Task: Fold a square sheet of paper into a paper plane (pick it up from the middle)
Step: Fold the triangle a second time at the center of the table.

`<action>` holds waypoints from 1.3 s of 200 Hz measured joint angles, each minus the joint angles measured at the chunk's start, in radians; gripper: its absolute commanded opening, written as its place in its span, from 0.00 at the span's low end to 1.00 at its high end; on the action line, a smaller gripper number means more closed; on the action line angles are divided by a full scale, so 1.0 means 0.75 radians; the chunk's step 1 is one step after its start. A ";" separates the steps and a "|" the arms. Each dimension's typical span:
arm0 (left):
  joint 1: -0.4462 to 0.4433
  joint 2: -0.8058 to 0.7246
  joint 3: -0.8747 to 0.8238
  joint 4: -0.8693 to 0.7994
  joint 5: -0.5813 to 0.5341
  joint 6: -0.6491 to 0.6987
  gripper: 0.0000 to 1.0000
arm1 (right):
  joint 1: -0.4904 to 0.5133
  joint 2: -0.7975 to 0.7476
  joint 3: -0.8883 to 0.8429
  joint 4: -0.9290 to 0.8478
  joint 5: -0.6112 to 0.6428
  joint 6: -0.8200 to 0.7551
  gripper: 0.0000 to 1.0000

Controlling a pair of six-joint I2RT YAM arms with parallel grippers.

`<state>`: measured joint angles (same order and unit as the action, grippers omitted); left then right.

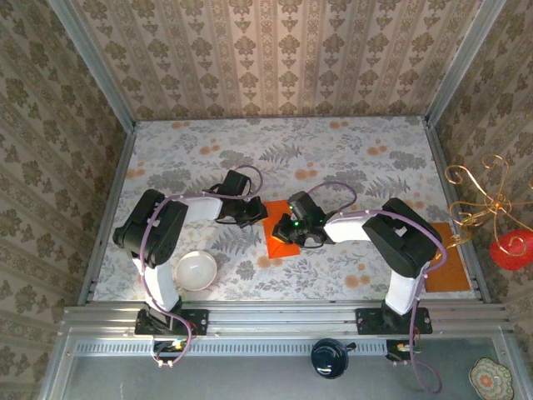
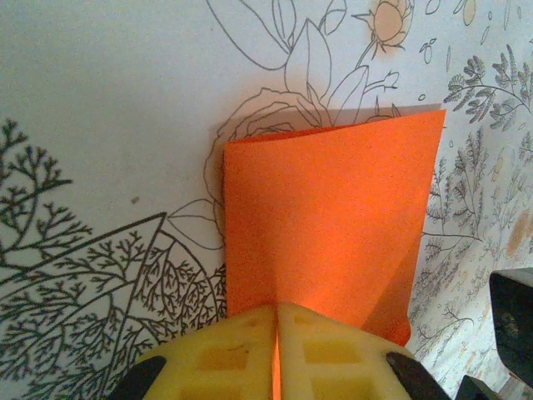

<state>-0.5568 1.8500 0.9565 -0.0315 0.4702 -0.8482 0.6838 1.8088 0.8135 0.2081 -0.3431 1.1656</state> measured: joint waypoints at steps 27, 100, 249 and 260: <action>-0.001 -0.033 0.000 -0.053 -0.015 0.003 0.15 | 0.000 0.001 0.000 0.000 0.000 0.018 0.16; 0.048 -0.301 -0.094 -0.100 -0.114 -0.006 0.18 | 0.000 0.002 0.001 0.061 -0.020 0.051 0.36; -0.028 -0.379 -0.171 -0.153 -0.099 -0.019 0.11 | -0.007 0.008 -0.030 0.103 -0.027 0.057 0.17; -0.051 -0.364 -0.163 -0.154 -0.098 -0.019 0.10 | -0.007 0.010 -0.032 0.102 -0.025 0.062 0.14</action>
<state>-0.5949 1.5772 0.8341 -0.1467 0.3965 -0.8627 0.6785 1.8160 0.7895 0.2844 -0.3618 1.2118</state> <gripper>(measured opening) 0.108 0.169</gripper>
